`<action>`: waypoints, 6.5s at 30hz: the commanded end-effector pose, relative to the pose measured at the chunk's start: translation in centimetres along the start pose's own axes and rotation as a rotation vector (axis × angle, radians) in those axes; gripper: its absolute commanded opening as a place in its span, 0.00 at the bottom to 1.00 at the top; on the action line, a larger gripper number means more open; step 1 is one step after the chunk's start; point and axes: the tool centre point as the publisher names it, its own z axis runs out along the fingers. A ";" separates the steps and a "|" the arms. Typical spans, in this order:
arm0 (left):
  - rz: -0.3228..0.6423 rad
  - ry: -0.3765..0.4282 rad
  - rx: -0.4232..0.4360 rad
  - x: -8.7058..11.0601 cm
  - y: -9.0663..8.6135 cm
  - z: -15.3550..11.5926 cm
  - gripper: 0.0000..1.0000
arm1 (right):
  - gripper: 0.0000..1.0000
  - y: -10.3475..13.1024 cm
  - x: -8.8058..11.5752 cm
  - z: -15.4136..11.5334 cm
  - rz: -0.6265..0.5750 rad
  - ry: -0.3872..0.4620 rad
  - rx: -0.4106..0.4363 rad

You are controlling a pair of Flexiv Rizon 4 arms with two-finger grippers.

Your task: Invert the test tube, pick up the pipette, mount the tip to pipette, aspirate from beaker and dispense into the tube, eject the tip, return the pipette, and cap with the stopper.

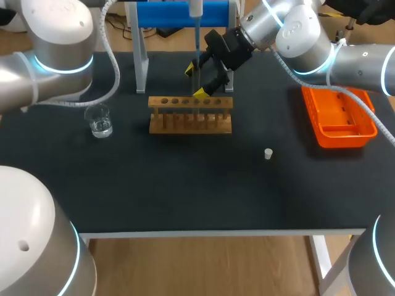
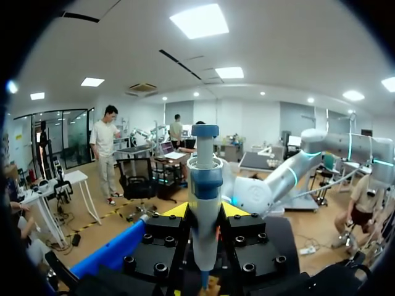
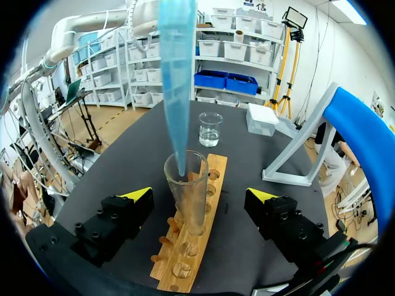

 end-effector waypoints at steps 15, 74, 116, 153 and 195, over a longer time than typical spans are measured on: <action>-0.009 0.001 -0.016 -0.1 0.9 -0.1 0.00 | 1.00 0.1 0.0 -0.1 0.001 0.001 0.004; 0.017 -0.018 -0.005 0.7 0.7 0.8 0.00 | 1.00 0.1 0.0 -0.1 0.001 0.001 0.004; 0.017 -0.045 -0.006 -0.7 3.0 1.1 0.00 | 1.00 0.1 0.0 -0.1 0.001 0.001 0.004; -0.036 -0.044 -0.030 -1.3 5.0 1.6 0.00 | 1.00 0.1 0.0 -0.1 0.001 0.001 0.004; -0.043 -0.047 -0.040 -1.1 6.3 1.9 0.00 | 1.00 0.1 0.0 -0.1 0.001 0.001 0.004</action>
